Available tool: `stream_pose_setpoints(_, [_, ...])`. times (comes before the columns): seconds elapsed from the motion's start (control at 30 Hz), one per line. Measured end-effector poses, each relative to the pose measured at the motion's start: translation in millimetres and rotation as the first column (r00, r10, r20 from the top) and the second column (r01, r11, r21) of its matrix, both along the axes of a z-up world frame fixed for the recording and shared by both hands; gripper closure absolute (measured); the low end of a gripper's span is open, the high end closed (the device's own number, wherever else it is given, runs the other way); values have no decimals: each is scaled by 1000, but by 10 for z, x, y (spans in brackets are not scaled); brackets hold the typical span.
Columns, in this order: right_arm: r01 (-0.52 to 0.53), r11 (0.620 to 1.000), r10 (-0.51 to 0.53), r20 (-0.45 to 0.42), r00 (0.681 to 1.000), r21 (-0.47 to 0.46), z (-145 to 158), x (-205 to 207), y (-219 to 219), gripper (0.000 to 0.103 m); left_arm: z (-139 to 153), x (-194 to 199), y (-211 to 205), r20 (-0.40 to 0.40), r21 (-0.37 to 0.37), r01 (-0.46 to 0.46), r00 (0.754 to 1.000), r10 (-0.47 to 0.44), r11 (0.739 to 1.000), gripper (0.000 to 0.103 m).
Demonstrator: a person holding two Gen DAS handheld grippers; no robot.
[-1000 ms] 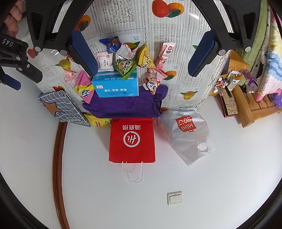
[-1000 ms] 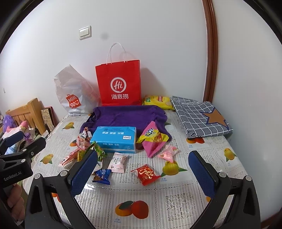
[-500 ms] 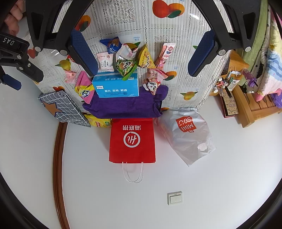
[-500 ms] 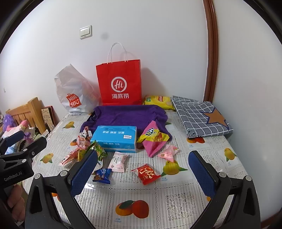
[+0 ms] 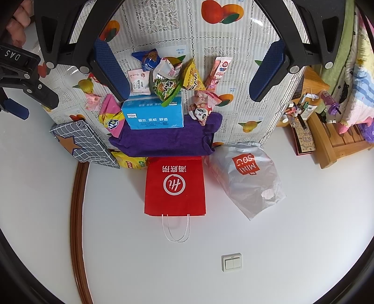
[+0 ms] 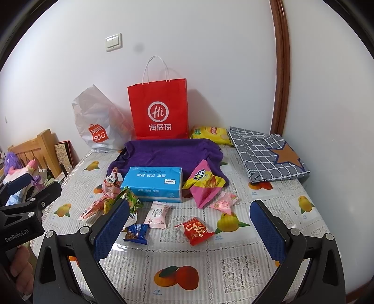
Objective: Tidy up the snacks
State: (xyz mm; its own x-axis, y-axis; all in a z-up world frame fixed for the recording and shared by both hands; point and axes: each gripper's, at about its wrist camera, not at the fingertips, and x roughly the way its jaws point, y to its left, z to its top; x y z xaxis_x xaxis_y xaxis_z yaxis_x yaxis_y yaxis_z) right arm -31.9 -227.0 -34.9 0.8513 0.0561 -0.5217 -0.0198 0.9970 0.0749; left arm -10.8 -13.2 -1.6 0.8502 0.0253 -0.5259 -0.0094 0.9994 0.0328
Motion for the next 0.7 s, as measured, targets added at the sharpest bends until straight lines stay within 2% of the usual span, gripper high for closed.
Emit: stream_pose_setpoints(0.7, [-10, 1000, 10, 5, 1000, -12, 22, 7, 49, 1, 5, -3, -5, 2, 3, 0, 1000, 0, 1000, 0])
